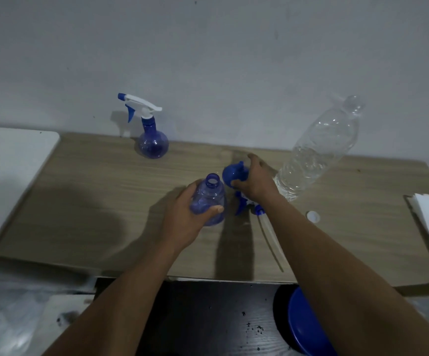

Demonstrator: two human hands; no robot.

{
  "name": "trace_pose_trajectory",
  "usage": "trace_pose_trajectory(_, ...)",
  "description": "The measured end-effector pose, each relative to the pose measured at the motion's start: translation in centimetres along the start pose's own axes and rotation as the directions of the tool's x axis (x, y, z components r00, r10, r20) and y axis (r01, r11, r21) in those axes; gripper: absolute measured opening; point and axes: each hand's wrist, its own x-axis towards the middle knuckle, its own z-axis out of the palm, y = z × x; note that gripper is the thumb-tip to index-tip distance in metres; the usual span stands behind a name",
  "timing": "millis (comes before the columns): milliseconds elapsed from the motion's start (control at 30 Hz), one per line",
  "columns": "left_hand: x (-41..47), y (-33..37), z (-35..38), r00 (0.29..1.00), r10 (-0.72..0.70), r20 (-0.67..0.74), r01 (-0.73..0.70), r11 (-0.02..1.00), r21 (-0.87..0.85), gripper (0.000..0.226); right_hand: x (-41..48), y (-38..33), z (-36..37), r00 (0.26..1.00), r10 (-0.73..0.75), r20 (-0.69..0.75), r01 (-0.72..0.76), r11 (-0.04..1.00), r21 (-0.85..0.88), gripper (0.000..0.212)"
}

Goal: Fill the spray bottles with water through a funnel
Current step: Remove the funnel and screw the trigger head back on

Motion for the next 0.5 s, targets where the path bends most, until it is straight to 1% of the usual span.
trace_pose_trajectory(100, -0.1, 0.2, 0.0, 1.000, 0.005, 0.001, -0.005, 1.000, 0.009, 0.060, -1.5, -0.3, -1.1, 0.998, -0.048, -0.028, 0.044, 0.991, -0.124, 0.072)
trace_pose_trajectory(167, -0.2, 0.3, 0.0, 1.000, 0.008, 0.006, -0.008, 1.000, 0.019, 0.060, -2.6, -0.2, -1.5, 0.997, -0.063, -0.045, 0.053, 0.978, -0.200, 0.065)
trace_pose_trajectory(233, -0.2, 0.1, 0.0, 1.000, 0.003, 0.020, -0.003, 1.000, 0.014, 0.061, -3.5, 0.3, -1.4, 0.999, -0.034, -0.020, 0.027, 0.964, -0.263, 0.061)
trace_pose_trajectory(300, -0.1, -0.1, 0.0, 0.999, 0.002, 0.037, -0.003, 1.000, 0.013, 0.062, -4.1, 1.0, -1.0, 0.999, 0.036, 0.041, -0.021, 0.948, -0.317, 0.051)
trace_pose_trajectory(367, 0.0, -0.2, 0.1, 0.999, 0.011, 0.045, -0.012, 0.999, 0.036, 0.064, -4.6, 1.7, -0.6, 0.990, 0.105, 0.094, -0.069, 0.944, -0.321, 0.043)
trace_pose_trajectory(500, 0.2, -0.4, -0.2, 0.998, -0.002, 0.063, -0.001, 0.999, 0.050, 0.069, -5.2, 2.6, -0.3, 0.990, 0.112, 0.085, -0.088, 0.966, -0.244, 0.035)
